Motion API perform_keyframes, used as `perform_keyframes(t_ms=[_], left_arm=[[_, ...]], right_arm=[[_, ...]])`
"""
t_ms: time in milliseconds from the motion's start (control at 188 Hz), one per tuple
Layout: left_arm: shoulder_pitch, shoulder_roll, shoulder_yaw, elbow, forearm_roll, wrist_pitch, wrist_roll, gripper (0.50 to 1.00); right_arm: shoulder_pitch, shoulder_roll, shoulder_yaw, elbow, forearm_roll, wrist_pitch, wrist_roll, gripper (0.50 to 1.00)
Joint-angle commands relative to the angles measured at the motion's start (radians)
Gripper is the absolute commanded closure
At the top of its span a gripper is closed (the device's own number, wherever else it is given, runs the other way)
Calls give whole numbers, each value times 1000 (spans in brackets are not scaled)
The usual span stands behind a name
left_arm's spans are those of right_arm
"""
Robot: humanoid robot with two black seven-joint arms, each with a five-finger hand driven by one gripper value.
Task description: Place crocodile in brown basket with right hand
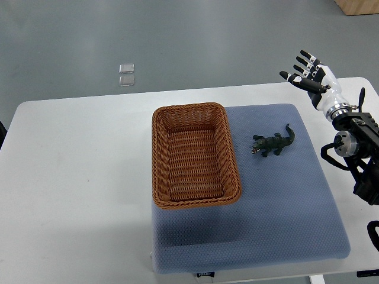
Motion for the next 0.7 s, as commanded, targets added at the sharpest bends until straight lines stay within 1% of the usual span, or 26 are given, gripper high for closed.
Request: perform_keyframes(t_ms=[0, 693], left_arm=[[0, 0, -1, 1, 0, 0, 0, 500], [-2, 0, -3, 1, -1, 0, 0, 500]], right_arm=[[2, 0, 0, 0, -1, 0, 0, 570], [7, 0, 0, 0, 4, 8, 2, 570]])
